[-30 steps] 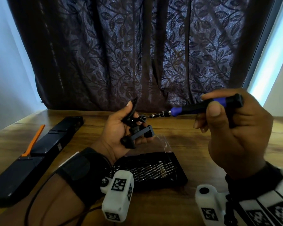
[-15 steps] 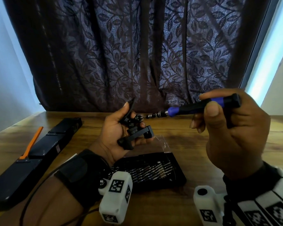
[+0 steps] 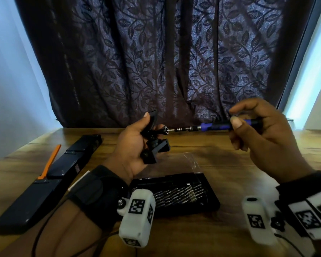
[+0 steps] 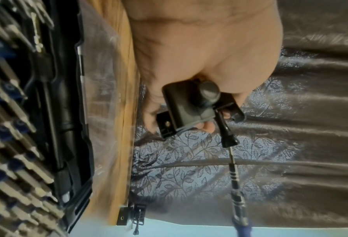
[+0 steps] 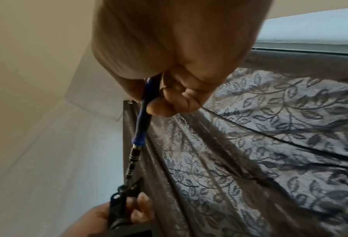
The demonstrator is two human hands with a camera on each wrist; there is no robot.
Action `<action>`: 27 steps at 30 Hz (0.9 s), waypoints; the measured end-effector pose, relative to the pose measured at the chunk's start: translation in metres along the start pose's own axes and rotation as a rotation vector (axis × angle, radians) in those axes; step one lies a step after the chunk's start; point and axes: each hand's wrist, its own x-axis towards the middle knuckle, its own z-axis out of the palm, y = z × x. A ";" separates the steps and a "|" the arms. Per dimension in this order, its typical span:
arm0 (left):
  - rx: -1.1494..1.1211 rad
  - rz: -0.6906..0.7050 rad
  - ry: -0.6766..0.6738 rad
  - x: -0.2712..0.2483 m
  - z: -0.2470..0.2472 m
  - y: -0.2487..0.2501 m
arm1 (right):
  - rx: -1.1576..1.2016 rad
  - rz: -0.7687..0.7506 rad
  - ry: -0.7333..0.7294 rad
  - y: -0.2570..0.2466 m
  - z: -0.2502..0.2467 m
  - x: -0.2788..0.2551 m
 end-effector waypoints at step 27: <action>0.229 0.523 -0.196 -0.024 0.012 -0.001 | 0.292 0.215 -0.039 0.054 -0.024 0.000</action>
